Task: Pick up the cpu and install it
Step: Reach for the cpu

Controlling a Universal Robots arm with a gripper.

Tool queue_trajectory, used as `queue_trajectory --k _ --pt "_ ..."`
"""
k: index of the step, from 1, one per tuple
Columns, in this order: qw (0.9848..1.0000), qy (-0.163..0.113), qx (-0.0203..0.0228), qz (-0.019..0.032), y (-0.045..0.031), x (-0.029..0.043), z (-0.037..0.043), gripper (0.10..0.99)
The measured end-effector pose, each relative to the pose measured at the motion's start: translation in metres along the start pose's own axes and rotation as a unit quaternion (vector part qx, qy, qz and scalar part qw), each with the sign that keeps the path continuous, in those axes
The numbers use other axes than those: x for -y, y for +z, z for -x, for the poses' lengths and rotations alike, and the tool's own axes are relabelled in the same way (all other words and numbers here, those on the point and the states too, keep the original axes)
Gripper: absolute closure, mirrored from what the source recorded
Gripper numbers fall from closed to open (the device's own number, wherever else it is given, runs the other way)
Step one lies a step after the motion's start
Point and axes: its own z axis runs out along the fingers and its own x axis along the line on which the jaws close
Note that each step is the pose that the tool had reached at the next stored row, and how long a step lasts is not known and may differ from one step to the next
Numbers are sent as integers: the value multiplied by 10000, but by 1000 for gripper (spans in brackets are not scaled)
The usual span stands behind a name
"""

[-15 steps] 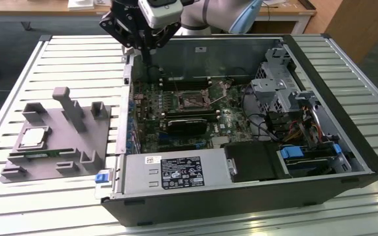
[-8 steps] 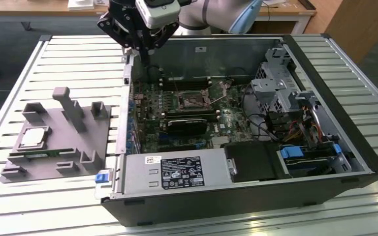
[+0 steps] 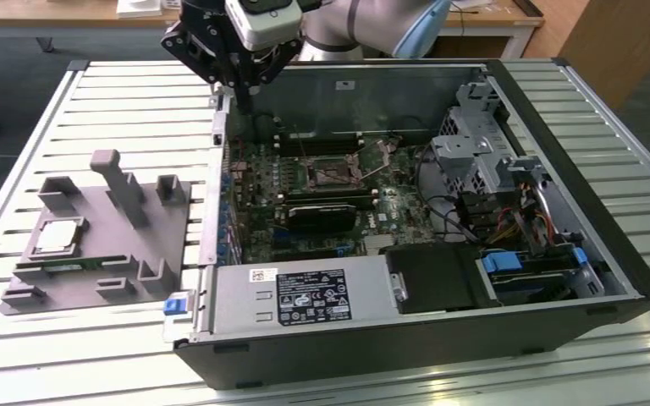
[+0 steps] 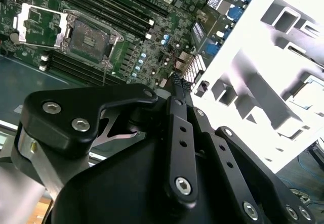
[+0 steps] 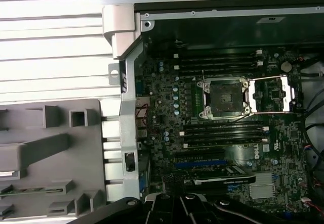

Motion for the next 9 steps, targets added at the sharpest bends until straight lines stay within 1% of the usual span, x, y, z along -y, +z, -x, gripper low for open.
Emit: queue_trajectory --k 9 --pt "10000 0 0 0 4 6 -79 980"
